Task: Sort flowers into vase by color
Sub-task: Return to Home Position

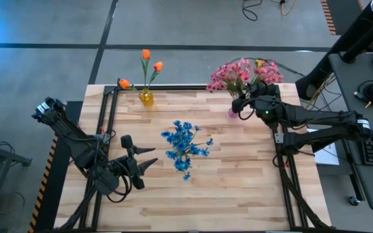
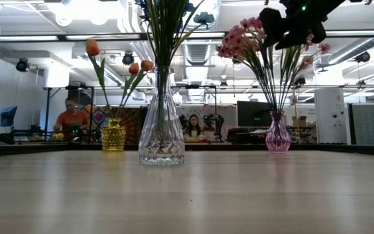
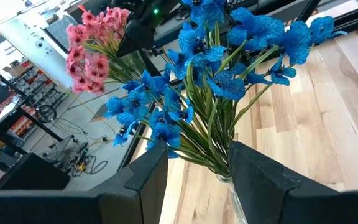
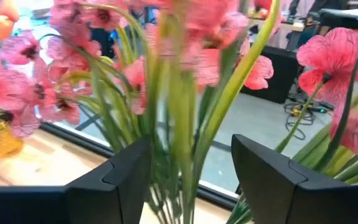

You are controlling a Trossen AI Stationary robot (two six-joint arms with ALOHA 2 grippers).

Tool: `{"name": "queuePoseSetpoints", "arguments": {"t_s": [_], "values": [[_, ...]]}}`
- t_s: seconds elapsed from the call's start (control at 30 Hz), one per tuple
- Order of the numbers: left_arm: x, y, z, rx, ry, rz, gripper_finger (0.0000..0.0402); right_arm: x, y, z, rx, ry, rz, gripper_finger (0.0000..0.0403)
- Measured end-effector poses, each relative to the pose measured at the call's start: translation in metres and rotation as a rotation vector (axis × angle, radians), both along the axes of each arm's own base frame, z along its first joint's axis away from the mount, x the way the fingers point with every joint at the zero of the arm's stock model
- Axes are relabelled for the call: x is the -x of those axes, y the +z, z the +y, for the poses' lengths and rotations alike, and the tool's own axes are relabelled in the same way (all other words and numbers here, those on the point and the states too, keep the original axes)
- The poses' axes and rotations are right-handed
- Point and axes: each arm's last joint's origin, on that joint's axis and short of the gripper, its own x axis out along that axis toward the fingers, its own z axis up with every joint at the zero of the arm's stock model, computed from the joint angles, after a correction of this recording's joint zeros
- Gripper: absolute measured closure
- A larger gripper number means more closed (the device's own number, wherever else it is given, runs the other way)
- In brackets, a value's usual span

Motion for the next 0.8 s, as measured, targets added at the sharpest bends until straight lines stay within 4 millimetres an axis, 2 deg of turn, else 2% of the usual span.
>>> {"name": "queuePoseSetpoints", "arguments": {"t_s": [0.4,0.57,0.8], "values": [[0.0,0.0,0.0,0.002,0.0,-0.002,0.0248,0.004,0.025,0.018,-0.107,0.116,-0.01,0.0192],[0.0,0.001,-0.001,0.013,-0.001,-0.01,0.0248,0.005,0.041,0.034,-0.144,0.241,-0.011,0.0195],[-0.001,0.0,-0.003,0.064,-0.07,0.018,0.0248,0.005,0.057,0.06,-0.102,0.441,0.02,0.0192]]}}
